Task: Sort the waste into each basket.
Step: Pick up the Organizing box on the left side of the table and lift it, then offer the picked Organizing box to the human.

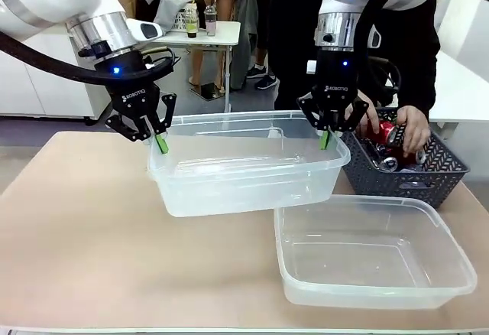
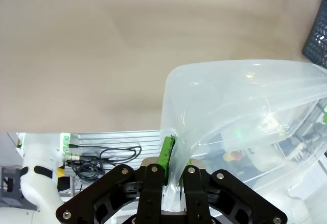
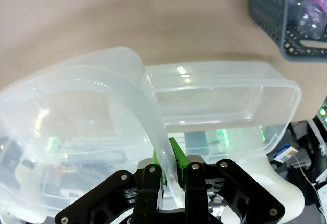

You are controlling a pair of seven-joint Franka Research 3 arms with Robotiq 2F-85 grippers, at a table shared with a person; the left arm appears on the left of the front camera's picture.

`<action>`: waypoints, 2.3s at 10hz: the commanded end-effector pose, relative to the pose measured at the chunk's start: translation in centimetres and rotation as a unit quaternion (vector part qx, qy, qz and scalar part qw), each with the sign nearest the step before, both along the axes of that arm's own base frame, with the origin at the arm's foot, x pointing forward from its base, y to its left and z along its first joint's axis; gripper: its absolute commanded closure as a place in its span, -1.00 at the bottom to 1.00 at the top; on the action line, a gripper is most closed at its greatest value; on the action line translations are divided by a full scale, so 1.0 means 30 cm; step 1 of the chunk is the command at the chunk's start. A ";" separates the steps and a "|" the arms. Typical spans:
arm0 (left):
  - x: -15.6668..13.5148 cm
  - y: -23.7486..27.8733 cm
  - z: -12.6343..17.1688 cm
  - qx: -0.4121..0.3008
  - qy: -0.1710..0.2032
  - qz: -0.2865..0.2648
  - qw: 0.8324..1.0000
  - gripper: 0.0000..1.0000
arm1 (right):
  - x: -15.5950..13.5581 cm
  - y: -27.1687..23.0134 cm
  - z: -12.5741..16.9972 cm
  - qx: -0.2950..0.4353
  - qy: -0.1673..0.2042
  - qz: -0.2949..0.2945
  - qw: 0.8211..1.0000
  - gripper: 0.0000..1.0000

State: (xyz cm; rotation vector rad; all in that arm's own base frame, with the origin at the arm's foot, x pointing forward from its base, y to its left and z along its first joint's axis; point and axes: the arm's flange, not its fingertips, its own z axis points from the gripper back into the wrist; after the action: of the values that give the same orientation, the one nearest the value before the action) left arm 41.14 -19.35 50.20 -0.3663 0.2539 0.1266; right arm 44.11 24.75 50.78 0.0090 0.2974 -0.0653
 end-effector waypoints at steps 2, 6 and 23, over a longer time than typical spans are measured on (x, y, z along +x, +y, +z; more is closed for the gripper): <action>0.001 -0.004 0.049 -0.023 -0.009 0.018 1.000 0.89 | -0.001 -0.006 -0.013 -0.008 0.001 0.002 1.000 0.89; 0.001 -0.004 0.049 -0.023 -0.009 0.018 1.000 0.89 | -0.001 -0.006 -0.013 -0.008 0.001 0.002 1.000 0.89; 0.001 -0.004 0.049 -0.023 -0.009 0.018 1.000 0.89 | -0.001 -0.006 -0.013 -0.008 0.001 0.002 1.000 0.89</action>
State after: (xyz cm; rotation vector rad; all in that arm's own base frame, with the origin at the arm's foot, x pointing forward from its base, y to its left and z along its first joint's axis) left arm 41.16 -19.36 50.23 -0.3668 0.2525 0.1267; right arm 44.14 24.75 50.84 0.0075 0.2955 -0.0644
